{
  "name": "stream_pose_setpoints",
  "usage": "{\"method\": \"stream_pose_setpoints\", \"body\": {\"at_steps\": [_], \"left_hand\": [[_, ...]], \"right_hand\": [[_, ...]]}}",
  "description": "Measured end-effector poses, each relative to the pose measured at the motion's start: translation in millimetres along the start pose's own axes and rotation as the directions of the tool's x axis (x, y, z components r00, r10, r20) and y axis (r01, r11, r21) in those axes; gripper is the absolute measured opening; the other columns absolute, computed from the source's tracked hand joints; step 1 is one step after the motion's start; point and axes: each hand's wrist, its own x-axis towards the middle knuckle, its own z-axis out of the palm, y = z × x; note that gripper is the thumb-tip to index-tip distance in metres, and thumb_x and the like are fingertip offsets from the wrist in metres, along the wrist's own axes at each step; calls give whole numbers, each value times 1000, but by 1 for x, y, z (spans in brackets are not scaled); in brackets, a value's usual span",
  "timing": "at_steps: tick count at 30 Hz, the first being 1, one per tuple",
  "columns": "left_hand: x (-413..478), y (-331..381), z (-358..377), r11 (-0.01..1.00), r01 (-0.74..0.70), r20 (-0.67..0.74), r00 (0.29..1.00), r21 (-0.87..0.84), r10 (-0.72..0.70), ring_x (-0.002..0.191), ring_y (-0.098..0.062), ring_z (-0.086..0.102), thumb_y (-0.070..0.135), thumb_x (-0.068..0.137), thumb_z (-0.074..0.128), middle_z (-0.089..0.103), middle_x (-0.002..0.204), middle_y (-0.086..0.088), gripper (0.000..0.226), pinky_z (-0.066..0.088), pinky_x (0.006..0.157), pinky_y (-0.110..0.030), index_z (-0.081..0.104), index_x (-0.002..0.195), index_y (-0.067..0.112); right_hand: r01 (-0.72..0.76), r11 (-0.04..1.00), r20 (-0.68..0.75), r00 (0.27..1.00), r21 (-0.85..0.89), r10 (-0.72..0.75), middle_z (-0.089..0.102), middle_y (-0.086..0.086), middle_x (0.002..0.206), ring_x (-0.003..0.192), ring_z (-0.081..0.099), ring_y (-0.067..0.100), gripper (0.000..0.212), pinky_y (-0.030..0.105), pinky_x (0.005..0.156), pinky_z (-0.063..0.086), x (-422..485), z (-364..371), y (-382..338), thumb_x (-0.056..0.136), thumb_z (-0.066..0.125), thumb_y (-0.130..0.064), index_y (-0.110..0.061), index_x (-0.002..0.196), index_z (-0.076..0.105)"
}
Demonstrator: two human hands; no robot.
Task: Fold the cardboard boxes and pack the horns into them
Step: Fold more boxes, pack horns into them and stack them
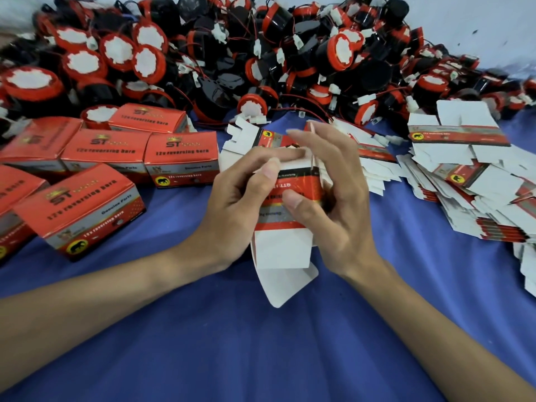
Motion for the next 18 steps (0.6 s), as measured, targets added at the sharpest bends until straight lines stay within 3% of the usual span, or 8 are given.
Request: {"method": "stream_pose_setpoints", "body": {"at_steps": [3, 6, 8, 11, 13, 15, 18], "left_hand": [[-1, 1, 1, 999, -4, 4, 1000, 51, 3, 93, -3, 63, 21, 98, 39, 66, 98, 15, 22, 51, 76, -18, 60, 103, 19], [0, -1, 1, 996, 36, -42, 999, 79, -33, 107, -26, 57, 35, 90, 40, 51, 111, -4, 30, 52, 89, -44, 63, 94, 17], [1, -1, 1, 995, 77, -68, 995, 62, -73, 114, -30, 54, 39, 87, 42, 46, 120, -10, 31, 49, 94, -52, 66, 93, 20], [1, -1, 0, 995, 95, -40, 995, 16, -94, 116, -24, 58, 30, 91, 46, 57, 125, -9, 23, 50, 92, -44, 67, 100, 23], [1, 1, -1, 993, 121, -7, 993, -15, -121, 97, -16, 67, 22, 94, 42, 70, 103, -3, 26, 55, 78, -31, 66, 99, 15], [0, -1, -1, 991, 131, -1, 991, -16, -131, 80, -19, 67, 22, 94, 37, 69, 84, -11, 33, 56, 68, -30, 64, 96, 2], [-2, -1, -1, 990, 136, -1, 991, -31, -136, 77, -20, 66, 22, 95, 37, 68, 81, -14, 35, 56, 66, -30, 61, 93, -3]], "right_hand": [[3, 1000, 3, 1000, 0, -3, 46, 22, 127, 123, 43, 15, 45, 24, 100, 36, 0, 1, -1, 76, 52, -33, -12, 116, 52], [11, 1000, 3, 1000, 2, -11, 46, 23, 124, 122, 45, 25, 44, 24, 99, 36, -1, 2, -2, 76, 50, -32, -7, 113, 53], [16, 1000, 3, 1000, -1, -16, 46, 23, 124, 122, 45, 27, 44, 25, 100, 35, -1, 2, -2, 76, 49, -32, -8, 113, 51], [13, 1000, -7, 1000, -7, -13, 47, 23, 125, 123, 44, 26, 46, 24, 101, 34, -2, 1, -2, 76, 49, -32, -8, 115, 51], [-2, 1000, -6, 1000, -3, 2, 47, 22, 124, 121, 45, 23, 46, 22, 100, 35, -2, 1, -2, 76, 49, -33, -9, 116, 51], [-5, 1000, -2, 1000, 5, 5, 47, 22, 124, 120, 46, 20, 44, 21, 99, 35, -2, 2, -3, 76, 49, -33, -12, 115, 50], [7, 1000, 1, 1000, 25, -7, 50, 20, 123, 119, 48, 23, 46, 27, 99, 38, -1, 2, -2, 76, 50, -33, -10, 116, 50]]}}
